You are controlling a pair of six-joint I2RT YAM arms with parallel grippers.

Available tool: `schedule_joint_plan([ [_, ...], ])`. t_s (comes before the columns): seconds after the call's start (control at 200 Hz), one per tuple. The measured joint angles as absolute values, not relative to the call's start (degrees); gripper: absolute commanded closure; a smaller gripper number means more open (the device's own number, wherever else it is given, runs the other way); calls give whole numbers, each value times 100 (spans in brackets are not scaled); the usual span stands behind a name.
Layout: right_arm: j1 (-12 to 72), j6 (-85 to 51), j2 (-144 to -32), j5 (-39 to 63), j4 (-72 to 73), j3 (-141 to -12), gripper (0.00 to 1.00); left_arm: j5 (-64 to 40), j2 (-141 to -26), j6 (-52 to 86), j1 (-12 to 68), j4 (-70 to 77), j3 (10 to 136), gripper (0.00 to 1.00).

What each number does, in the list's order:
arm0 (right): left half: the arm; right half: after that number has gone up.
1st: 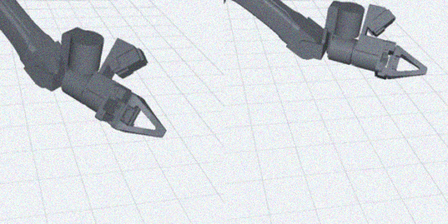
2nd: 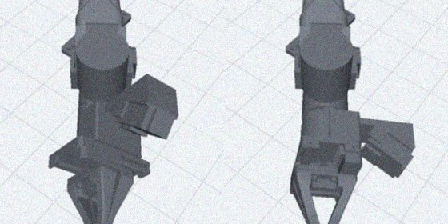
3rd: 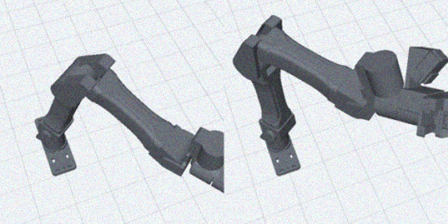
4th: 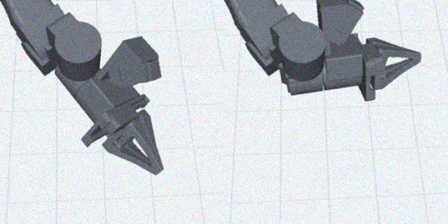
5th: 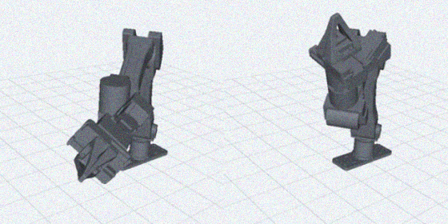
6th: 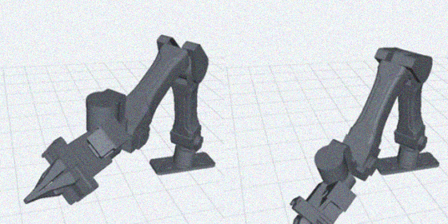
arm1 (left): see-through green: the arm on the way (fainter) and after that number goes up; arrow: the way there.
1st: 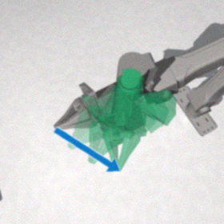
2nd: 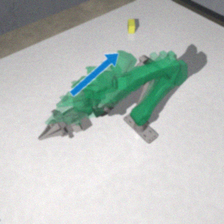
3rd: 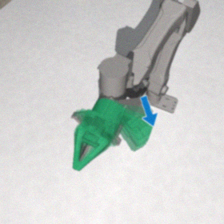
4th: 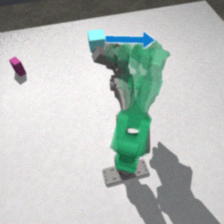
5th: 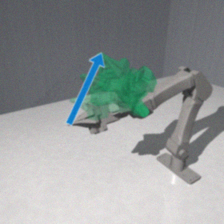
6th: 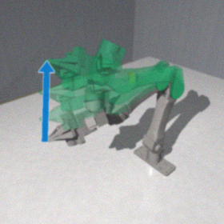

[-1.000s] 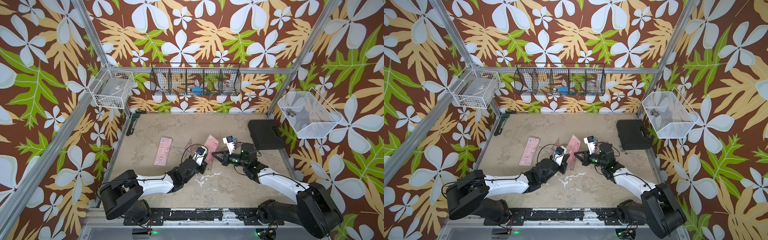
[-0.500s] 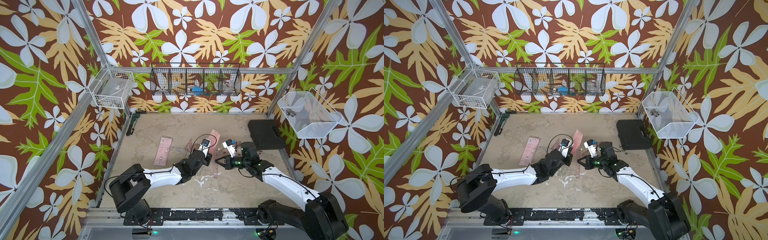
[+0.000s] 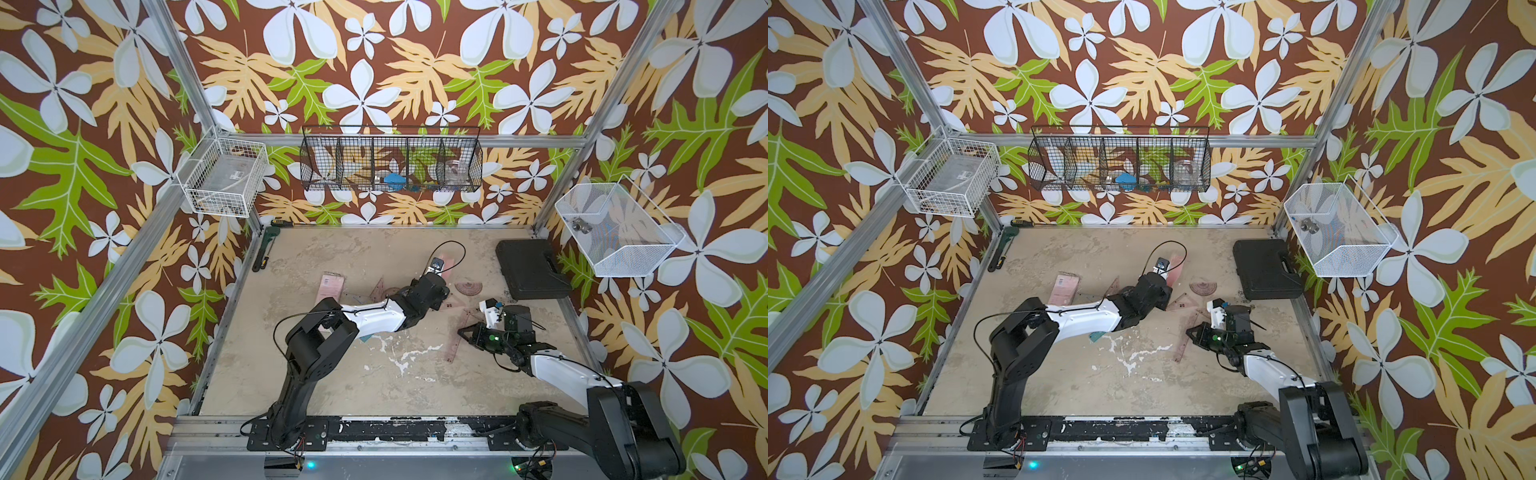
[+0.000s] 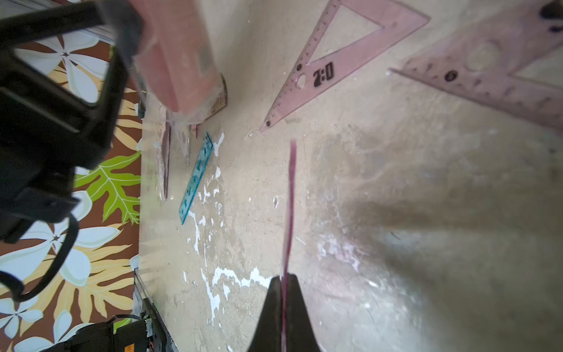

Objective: Open the ruler set and take out the ruler
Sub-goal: Place the ruler set bag at the center of the board.

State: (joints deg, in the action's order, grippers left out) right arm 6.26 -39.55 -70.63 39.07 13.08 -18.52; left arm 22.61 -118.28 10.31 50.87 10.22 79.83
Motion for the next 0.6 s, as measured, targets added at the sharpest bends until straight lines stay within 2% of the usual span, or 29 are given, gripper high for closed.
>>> schedule_joint_plan([
  [0.195, 607, -4329, -7815, 4298, 2217, -1691, 100, 2377, -12521, 832, 4871, 480, 8890, 100],
  [0.601, 607, -4449, -8654, 4525, 2827, -1717, 95, 2117, -13301, 274, 4731, 110, 9579, 100],
])
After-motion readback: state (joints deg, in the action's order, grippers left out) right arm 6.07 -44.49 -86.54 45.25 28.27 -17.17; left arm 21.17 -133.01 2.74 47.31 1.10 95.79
